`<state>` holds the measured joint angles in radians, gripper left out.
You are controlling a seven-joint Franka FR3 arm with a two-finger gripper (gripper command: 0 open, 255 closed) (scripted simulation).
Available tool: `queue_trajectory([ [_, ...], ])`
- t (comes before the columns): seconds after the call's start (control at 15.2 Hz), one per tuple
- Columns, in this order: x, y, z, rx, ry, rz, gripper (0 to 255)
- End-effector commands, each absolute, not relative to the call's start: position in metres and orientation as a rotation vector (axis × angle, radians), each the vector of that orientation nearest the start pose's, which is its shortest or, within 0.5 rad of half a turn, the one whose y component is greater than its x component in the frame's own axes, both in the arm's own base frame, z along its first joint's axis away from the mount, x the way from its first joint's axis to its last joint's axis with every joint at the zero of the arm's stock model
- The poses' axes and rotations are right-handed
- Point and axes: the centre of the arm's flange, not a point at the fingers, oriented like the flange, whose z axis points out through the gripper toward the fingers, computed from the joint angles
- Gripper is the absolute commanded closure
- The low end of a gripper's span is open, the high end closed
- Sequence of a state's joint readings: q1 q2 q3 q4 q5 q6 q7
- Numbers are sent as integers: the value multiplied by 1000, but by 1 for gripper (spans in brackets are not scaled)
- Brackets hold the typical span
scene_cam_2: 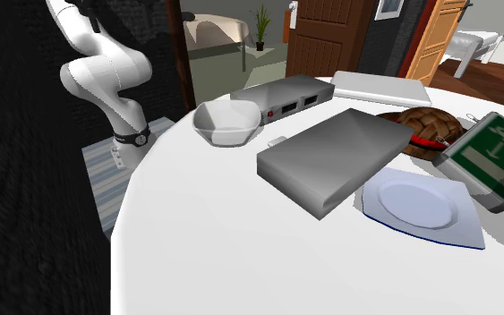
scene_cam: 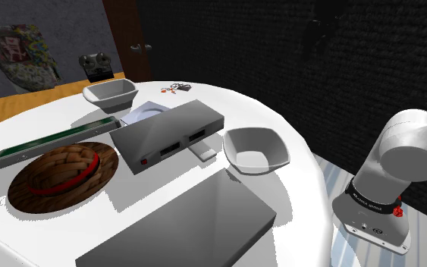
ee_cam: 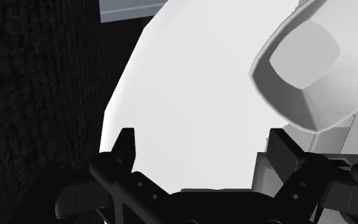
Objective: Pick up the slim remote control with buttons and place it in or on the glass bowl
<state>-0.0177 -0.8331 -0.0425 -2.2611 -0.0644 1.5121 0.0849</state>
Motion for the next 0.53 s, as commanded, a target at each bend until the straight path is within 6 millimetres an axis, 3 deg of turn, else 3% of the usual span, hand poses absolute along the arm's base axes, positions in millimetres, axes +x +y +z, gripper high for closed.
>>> queue_trajectory([
  [0.0, 286, -30, 643, -3162, 220, -134, 0],
  [0.46, 340, 23, 590, -3158, 235, -107, 0],
])
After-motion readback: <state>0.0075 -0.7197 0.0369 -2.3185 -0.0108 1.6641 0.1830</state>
